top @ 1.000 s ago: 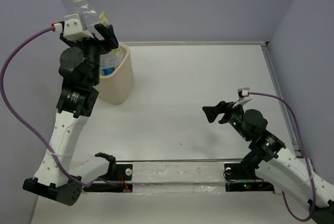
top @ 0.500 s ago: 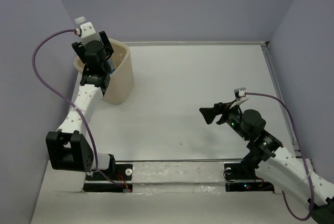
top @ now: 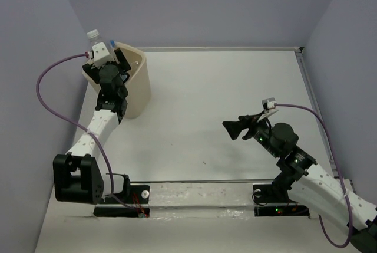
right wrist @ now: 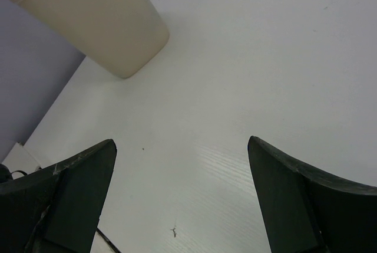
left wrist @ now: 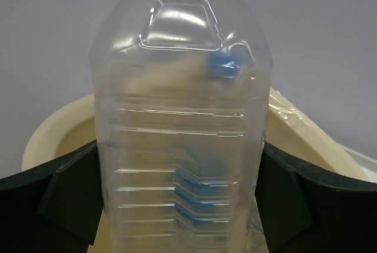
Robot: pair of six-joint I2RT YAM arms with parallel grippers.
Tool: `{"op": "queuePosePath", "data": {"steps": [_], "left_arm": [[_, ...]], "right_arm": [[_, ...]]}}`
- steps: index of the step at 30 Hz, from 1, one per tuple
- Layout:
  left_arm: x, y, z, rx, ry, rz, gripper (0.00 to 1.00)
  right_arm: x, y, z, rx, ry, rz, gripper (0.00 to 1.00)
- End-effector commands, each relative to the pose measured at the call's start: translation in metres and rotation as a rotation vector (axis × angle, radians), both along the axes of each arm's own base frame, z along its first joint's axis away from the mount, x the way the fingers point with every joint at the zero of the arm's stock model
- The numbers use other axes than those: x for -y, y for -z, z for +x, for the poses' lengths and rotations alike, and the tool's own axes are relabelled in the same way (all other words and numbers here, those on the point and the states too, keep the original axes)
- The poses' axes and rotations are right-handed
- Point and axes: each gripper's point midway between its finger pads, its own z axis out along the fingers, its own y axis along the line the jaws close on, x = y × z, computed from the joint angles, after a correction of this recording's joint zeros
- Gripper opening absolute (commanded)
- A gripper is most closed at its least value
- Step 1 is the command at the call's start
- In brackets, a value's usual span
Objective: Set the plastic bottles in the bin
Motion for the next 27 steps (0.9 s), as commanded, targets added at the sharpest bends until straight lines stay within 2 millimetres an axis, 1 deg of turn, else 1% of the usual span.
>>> {"op": "queuePosePath", "data": {"steps": [1, 3, 5, 6, 7, 9, 10, 11, 15, 16, 20, 21, 22, 23, 24, 25, 26, 27], "left_arm": [[-0.003, -0.062, -0.021, 0.197, -0.004, -0.044, 0.99], [-0.002, -0.082, -0.03, 0.241, 0.004, -0.054, 0.99], [0.005, -0.092, -0.033, 0.261, 0.046, -0.054, 0.99], [0.009, -0.101, -0.04, 0.279, 0.077, -0.061, 0.99], [0.009, -0.099, -0.039, 0.27, 0.077, -0.06, 0.99], [0.015, -0.103, -0.042, 0.267, 0.117, -0.065, 0.99], [0.017, -0.11, -0.044, 0.276, 0.127, -0.069, 0.99], [0.017, -0.112, -0.044, 0.273, 0.124, -0.072, 0.99], [0.014, -0.129, -0.054, 0.295, 0.118, -0.083, 0.99], [0.014, -0.14, -0.057, 0.313, 0.116, -0.087, 0.99], [0.014, -0.167, -0.074, 0.354, 0.126, -0.13, 0.99], [0.014, -0.175, -0.085, 0.371, 0.135, -0.143, 0.99], [0.018, -0.183, -0.091, 0.396, 0.164, -0.164, 0.99], [0.019, -0.194, -0.108, 0.433, 0.185, -0.174, 0.99], [0.021, -0.201, -0.117, 0.456, 0.206, -0.182, 0.99], [0.027, -0.206, -0.126, 0.474, 0.246, -0.188, 0.99], [0.032, -0.212, -0.136, 0.498, 0.287, -0.206, 0.99], [0.036, -0.221, -0.155, 0.53, 0.327, -0.206, 0.99]], "right_arm": [[-0.003, -0.018, 0.003, 0.056, -0.003, 0.046, 0.98], [-0.004, -0.02, 0.005, 0.058, -0.005, 0.046, 0.98], [-0.005, -0.022, 0.006, 0.06, -0.003, 0.048, 0.98], [-0.005, -0.024, 0.006, 0.062, -0.005, 0.05, 0.98], [-0.005, -0.025, 0.006, 0.063, -0.005, 0.051, 0.98], [-0.006, -0.025, 0.007, 0.062, -0.006, 0.05, 0.98], [-0.006, -0.026, 0.007, 0.062, -0.008, 0.05, 0.98], [-0.007, -0.027, 0.007, 0.061, -0.011, 0.051, 0.98], [-0.008, -0.029, 0.005, 0.063, -0.02, 0.057, 0.98], [-0.008, -0.029, 0.005, 0.062, -0.018, 0.055, 0.98], [-0.006, -0.039, 0.004, 0.08, -0.019, 0.054, 0.98], [-0.005, -0.045, 0.003, 0.088, -0.019, 0.056, 0.99], [-0.003, -0.051, 0.001, 0.101, -0.02, 0.059, 0.99], [-0.002, -0.054, -0.001, 0.105, -0.025, 0.052, 0.99], [-0.001, -0.061, -0.003, 0.117, -0.027, 0.056, 0.99], [0.002, -0.077, -0.007, 0.15, -0.028, 0.075, 1.0], [0.005, -0.085, -0.009, 0.166, -0.026, 0.08, 1.0], [0.007, -0.091, -0.012, 0.174, -0.026, 0.082, 1.0]]}}
